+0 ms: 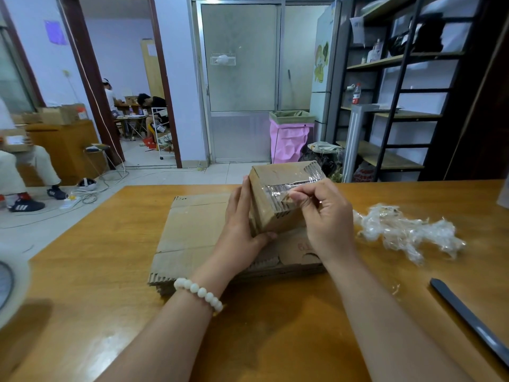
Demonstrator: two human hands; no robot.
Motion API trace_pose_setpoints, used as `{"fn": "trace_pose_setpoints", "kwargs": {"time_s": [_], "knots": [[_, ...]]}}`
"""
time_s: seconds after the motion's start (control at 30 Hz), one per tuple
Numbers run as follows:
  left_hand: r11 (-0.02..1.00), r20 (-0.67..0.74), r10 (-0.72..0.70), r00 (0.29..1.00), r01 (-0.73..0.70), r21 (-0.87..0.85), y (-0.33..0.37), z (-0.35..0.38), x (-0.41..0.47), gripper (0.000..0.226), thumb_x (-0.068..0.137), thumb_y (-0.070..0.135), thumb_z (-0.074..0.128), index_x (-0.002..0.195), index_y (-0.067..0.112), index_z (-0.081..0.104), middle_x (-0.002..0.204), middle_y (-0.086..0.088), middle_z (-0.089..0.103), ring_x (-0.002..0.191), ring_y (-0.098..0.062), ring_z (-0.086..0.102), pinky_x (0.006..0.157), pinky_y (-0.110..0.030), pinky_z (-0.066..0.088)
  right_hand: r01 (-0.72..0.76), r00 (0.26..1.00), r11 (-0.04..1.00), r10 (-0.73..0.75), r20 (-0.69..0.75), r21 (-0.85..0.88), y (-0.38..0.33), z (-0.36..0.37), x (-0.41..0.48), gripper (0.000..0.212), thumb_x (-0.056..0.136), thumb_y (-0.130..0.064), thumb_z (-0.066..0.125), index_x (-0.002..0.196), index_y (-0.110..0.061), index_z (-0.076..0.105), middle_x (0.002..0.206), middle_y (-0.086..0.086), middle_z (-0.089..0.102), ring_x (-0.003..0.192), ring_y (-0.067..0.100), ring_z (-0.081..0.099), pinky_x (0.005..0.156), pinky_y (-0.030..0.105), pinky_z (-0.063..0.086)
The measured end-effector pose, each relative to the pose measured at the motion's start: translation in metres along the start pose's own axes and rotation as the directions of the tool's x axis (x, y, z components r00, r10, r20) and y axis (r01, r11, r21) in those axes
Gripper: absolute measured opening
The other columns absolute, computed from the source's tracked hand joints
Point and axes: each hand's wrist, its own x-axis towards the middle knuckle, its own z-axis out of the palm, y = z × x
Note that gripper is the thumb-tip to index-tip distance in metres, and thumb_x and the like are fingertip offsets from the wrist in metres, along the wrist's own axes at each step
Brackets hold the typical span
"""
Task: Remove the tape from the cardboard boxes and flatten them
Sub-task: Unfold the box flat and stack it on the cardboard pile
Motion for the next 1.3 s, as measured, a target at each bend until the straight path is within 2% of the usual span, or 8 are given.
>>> {"fn": "trace_pose_setpoints", "kwargs": {"time_s": [0.2, 0.37, 0.57, 0.77, 0.9, 1.03, 1.2, 1.3], "knots": [[0.991, -0.048, 0.129, 0.990, -0.128, 0.037, 0.002, -0.001, -0.004, 0.102, 0.081, 0.005, 0.074, 0.136, 0.053, 0.003, 0.149, 0.020, 0.002, 0.140, 0.002, 0.001, 0.116, -0.028, 0.011, -0.122, 0.992, 0.977, 0.118, 0.032, 0.175, -0.004, -0.005, 0.002, 0.015, 0.089, -0.012, 0.062, 0.083, -0.026, 0.062, 0.081, -0.010, 0.059, 0.078, 0.001, 0.056, 0.069, 0.008, 0.044], [0.966, -0.186, 0.227, 0.956, -0.198, 0.164, -0.003, 0.000, -0.004, 0.112, 0.072, -0.001, 0.077, 0.148, 0.043, 0.006, 0.146, 0.018, 0.009, 0.143, -0.017, 0.005, 0.114, -0.033, 0.009, -0.289, 0.957, 0.920, 0.271, 0.103, 0.265, -0.003, -0.001, 0.001, 0.016, 0.093, -0.020, 0.055, 0.081, -0.030, 0.060, 0.083, 0.002, 0.063, 0.083, 0.021, 0.061, 0.075, 0.028, 0.050], [0.951, -0.388, 0.265, 0.883, -0.173, 0.255, -0.002, 0.002, -0.005, 0.096, 0.067, 0.016, 0.072, 0.146, 0.031, 0.019, 0.140, 0.011, 0.016, 0.131, -0.018, 0.013, 0.108, -0.043, 0.022, -0.360, 0.920, 0.876, 0.276, 0.278, 0.320, -0.005, -0.005, 0.001, 0.054, 0.068, -0.078, 0.055, 0.096, -0.032, 0.058, 0.103, -0.004, 0.059, 0.096, 0.002, 0.056, 0.083, 0.009, 0.040], [0.903, -0.429, 0.399, 0.810, -0.266, 0.337, -0.005, 0.001, -0.006, 0.091, 0.074, 0.008, 0.077, 0.146, 0.024, 0.023, 0.150, 0.000, 0.010, 0.142, -0.030, 0.008, 0.112, -0.052, 0.023, -0.406, 0.885, 0.895, 0.335, 0.323, 0.185, 0.000, 0.000, -0.001, 0.029, 0.080, -0.032, 0.073, 0.101, -0.035, 0.054, 0.111, -0.009, 0.058, 0.106, -0.002, 0.054, 0.101, 0.032, 0.043], [0.939, -0.420, 0.343, 0.840, -0.296, 0.173, -0.007, -0.001, -0.004, 0.094, 0.075, -0.003, 0.074, 0.146, 0.024, 0.018, 0.152, -0.010, 0.016, 0.144, -0.019, 0.021, 0.109, -0.049, 0.037, -0.454, 0.864, 0.882, 0.400, 0.306, 0.130, 0.005, 0.001, -0.003, 0.023, 0.084, -0.037, 0.069, 0.101, -0.026, 0.058, 0.100, -0.009, 0.063, 0.098, 0.007, 0.060, 0.092, 0.036, 0.051], [0.943, -0.348, 0.333, 0.876, -0.305, 0.136, -0.007, -0.001, -0.004, 0.095, 0.078, -0.004, 0.073, 0.147, 0.025, 0.015, 0.150, -0.008, 0.028, 0.141, -0.022, 0.029, 0.109, -0.045, 0.036, -0.416, 0.862, 0.909, 0.400, 0.311, -0.016, 0.005, 0.000, -0.005, 0.048, 0.070, -0.055, 0.070, 0.104, -0.025, 0.053, 0.099, -0.016, 0.059, 0.093, -0.005, 0.054, 0.077, 0.011, 0.043], [0.937, -0.310, 0.348, 0.885, -0.315, 0.152, -0.009, 0.000, -0.004, 0.084, 0.083, 0.008, 0.068, 0.148, 0.023, 0.017, 0.152, -0.003, 0.025, 0.142, -0.011, 0.024, 0.111, -0.052, 0.036, -0.353, 0.911, 0.935, 0.352, 0.213, -0.035, 0.008, 0.000, -0.004, 0.036, 0.082, -0.052, 0.057, 0.083, -0.016, 0.057, 0.073, -0.009, 0.058, 0.069, 0.008, 0.055, 0.060, 0.023, 0.041], [0.918, -0.283, 0.390, 0.876, -0.345, 0.198, -0.009, 0.002, -0.003, 0.077, 0.085, 0.032, 0.059, 0.149, 0.024, 0.017, 0.155, -0.005, 0.023, 0.144, -0.009, 0.019, 0.117, -0.037, 0.028, -0.277, 0.943, 0.959, 0.284, 0.173, -0.064, 0.009, 0.000, -0.006, 0.043, 0.086, -0.052, 0.039, 0.074, -0.013, 0.053, 0.059, -0.004, 0.050, 0.054, 0.011, 0.045, 0.051, 0.028, 0.034]]}}
